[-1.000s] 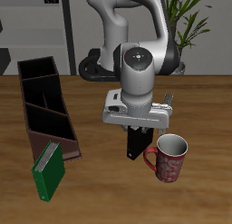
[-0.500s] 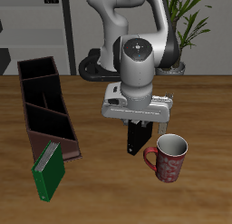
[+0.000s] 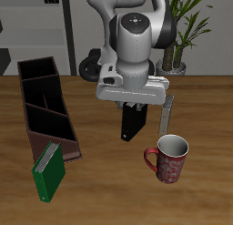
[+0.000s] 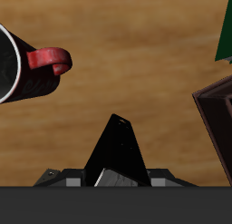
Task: Place the black book into the right desk caddy's left compartment and place the red mug into the right desk caddy's right compartment
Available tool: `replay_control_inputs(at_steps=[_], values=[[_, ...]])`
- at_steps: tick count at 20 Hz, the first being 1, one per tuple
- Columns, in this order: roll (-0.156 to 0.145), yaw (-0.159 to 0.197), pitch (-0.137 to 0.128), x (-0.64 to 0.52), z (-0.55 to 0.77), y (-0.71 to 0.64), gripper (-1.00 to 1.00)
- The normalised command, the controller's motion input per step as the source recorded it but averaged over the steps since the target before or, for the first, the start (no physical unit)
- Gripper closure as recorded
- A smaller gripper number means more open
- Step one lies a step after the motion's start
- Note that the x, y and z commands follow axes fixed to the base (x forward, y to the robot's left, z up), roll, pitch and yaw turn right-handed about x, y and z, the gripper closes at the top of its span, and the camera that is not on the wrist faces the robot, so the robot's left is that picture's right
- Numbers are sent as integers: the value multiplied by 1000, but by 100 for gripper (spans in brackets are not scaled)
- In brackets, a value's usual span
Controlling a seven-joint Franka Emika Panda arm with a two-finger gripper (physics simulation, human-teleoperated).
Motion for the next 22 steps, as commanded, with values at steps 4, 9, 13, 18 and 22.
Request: replay_control_inputs(at_steps=[4,9,13,18,22], values=[[-48,9,-54,-204,561,-319,100],[-38,8,-11,-199,471,-382,100],[-32,-51,64,-9,440,-461,100],[3,-35,32,17,394,-340,100],[32,26,3,-9,435,-325,100]])
